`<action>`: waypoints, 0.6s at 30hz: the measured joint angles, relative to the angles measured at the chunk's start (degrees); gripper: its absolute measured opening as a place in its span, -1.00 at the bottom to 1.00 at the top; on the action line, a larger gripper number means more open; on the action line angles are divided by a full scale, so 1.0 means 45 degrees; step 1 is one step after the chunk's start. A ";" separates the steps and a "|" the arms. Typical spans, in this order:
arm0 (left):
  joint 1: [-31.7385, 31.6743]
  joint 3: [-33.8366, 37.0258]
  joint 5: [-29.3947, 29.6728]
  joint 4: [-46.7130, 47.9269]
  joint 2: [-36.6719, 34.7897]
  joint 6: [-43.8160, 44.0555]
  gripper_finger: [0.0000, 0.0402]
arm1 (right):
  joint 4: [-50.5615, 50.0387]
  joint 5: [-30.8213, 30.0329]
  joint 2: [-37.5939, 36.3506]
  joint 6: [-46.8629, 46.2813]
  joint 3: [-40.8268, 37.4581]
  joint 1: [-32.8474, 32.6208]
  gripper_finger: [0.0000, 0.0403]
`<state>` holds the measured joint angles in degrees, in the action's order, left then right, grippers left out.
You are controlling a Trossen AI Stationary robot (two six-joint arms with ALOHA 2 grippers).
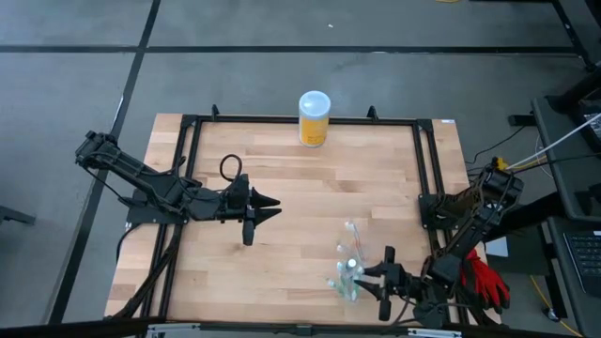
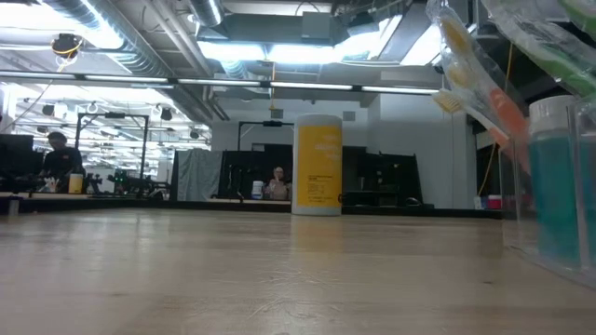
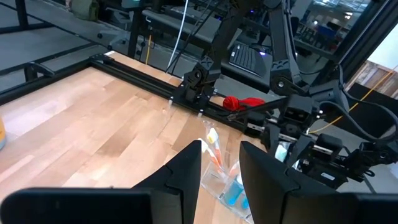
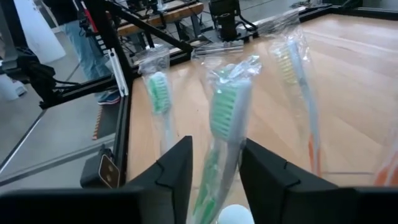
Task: Pick & Place toothbrushing station
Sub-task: Put the green toothbrush into the transparent organizer
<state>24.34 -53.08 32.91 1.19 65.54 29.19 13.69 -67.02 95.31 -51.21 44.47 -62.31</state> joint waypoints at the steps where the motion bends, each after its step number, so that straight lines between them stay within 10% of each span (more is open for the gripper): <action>1: 0.0000 0.0000 0.0000 0.0005 0.0000 0.0005 -0.47 | 0.0005 0.0001 -0.0004 -0.0082 0.0000 0.0029 -0.35; 18: -0.0005 -0.0005 0.0000 0.0200 0.0000 0.0010 -0.47 | 0.0296 0.0481 -0.0690 -0.0526 0.0000 0.0286 0.05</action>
<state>24.32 -53.10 32.91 2.09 65.54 29.23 15.02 -64.86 92.20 -53.58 44.47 -61.02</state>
